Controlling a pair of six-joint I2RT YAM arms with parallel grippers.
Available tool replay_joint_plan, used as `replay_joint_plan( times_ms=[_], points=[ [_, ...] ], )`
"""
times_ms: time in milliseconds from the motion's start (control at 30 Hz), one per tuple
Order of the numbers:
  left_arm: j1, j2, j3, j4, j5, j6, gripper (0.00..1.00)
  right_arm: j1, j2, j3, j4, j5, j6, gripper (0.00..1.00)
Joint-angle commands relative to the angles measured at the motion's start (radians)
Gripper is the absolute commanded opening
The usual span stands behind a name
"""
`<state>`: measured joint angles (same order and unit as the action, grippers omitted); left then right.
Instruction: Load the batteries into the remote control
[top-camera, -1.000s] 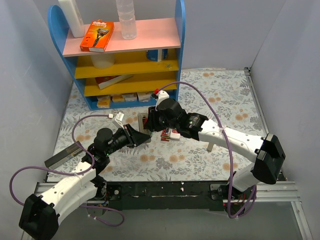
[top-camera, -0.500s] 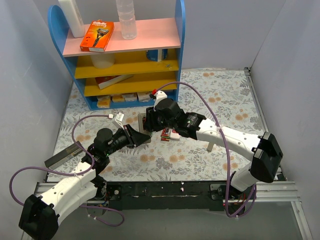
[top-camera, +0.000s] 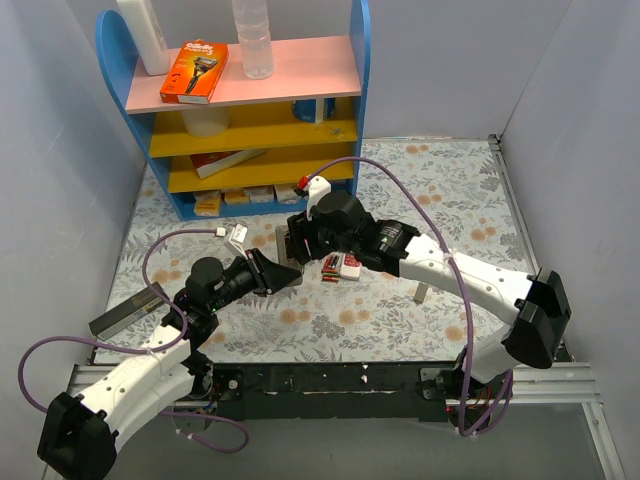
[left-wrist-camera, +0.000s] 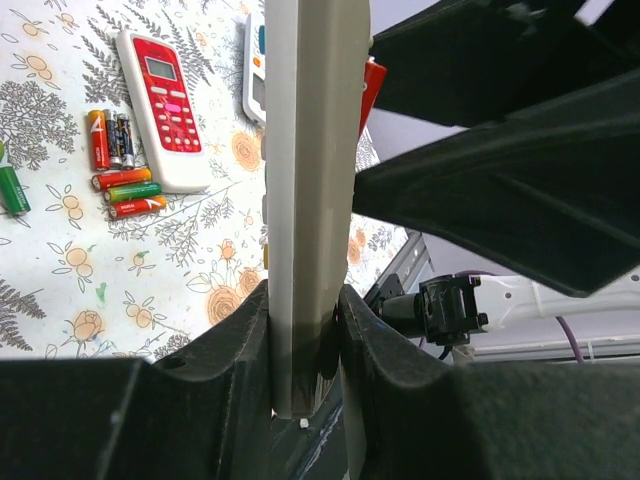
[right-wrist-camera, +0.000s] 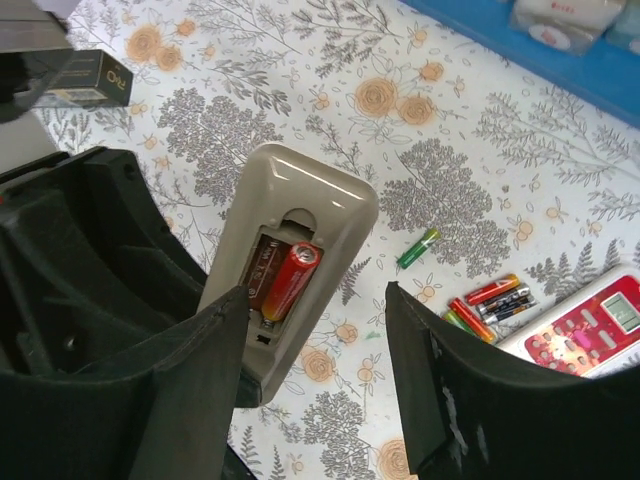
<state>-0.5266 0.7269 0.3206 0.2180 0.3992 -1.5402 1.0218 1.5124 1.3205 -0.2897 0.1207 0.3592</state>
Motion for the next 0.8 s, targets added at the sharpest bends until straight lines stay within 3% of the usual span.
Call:
replay_joint_plan(
  times_ms=[0,200,400,600,767],
  points=[
    [-0.006,-0.018,-0.003,0.024,0.020,0.018,0.00,0.003,-0.083,0.063,0.018,-0.049,-0.182,0.64],
    [-0.004,-0.015,0.005,0.026,0.032,0.023,0.00,0.003,-0.129,0.059,0.004,-0.090,-0.394,0.60],
    [-0.006,-0.017,0.006,0.038,0.056,0.029,0.00,-0.012,-0.184,-0.012,0.069,-0.177,-0.566,0.49],
    [-0.006,-0.020,0.009,0.057,0.092,0.038,0.00,-0.022,-0.166,-0.009,0.050,-0.254,-0.654,0.34],
    [-0.006,-0.018,0.014,0.064,0.110,0.043,0.00,-0.023,-0.147,0.009,0.020,-0.302,-0.690,0.30]
  ],
)
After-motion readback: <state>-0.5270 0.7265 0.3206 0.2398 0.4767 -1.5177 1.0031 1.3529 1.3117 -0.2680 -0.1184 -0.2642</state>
